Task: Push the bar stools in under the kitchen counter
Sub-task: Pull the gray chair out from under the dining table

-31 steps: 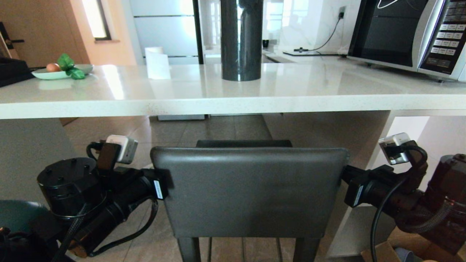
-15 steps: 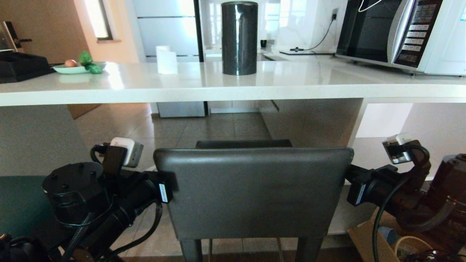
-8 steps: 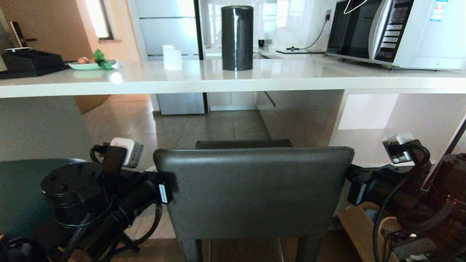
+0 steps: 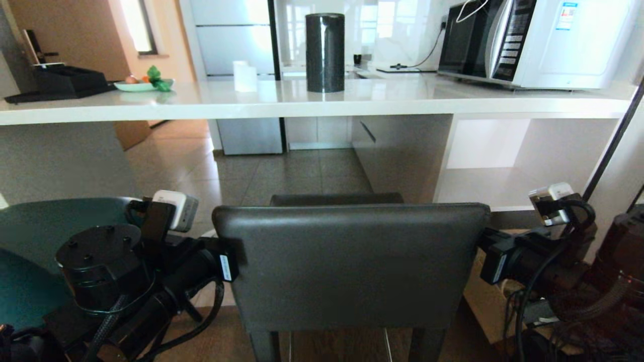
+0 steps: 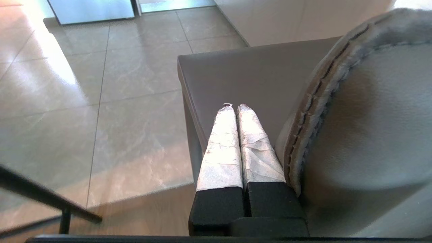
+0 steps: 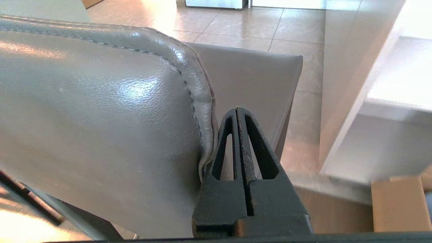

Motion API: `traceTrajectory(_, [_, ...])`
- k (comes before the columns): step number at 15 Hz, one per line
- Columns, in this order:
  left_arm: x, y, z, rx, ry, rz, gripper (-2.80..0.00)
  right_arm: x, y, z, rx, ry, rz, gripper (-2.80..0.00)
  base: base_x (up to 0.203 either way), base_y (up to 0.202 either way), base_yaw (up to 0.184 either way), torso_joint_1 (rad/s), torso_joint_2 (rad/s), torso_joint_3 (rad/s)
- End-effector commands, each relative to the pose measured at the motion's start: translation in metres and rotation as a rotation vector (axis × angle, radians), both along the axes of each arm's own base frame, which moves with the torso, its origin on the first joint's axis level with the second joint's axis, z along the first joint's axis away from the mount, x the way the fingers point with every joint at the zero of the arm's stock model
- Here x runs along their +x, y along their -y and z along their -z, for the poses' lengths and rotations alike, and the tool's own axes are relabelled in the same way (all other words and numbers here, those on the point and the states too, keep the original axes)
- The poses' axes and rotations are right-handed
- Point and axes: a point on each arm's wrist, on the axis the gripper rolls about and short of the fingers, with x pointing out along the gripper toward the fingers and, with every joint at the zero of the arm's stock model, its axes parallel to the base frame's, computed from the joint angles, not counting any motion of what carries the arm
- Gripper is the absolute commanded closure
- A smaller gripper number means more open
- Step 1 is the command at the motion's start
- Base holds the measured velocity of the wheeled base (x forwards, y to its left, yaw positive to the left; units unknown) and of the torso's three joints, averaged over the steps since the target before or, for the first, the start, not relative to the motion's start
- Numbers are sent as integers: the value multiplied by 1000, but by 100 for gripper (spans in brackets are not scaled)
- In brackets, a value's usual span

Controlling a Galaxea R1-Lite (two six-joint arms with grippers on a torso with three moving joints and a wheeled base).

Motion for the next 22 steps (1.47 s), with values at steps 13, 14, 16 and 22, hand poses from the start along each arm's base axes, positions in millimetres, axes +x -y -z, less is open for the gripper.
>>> traceTrajectory(13, [-6, -9, 0, -4, 1, -57, 0, -11, -4, -2, 0, 13, 80, 0, -39, 0, -1, 0, 1, 1])
traceTrajectory(14, [-4, -10, 1, -2, -2, -67, 0, -16, -7, -3, 2, 16, 75, 0, 0, 0, 0, 0, 0, 0])
traceTrajectory(16, [0, -11, 2, -3, -4, -77, 0, -19, -8, -2, 2, 11, 75, 0, 0, 0, 0, 0, 0, 0])
traceTrajectory(22, [-2, -14, -3, -13, 12, -85, 0, -15, -10, 3, 31, -31, 73, 0, 0, 0, 0, 0, 0, 0])
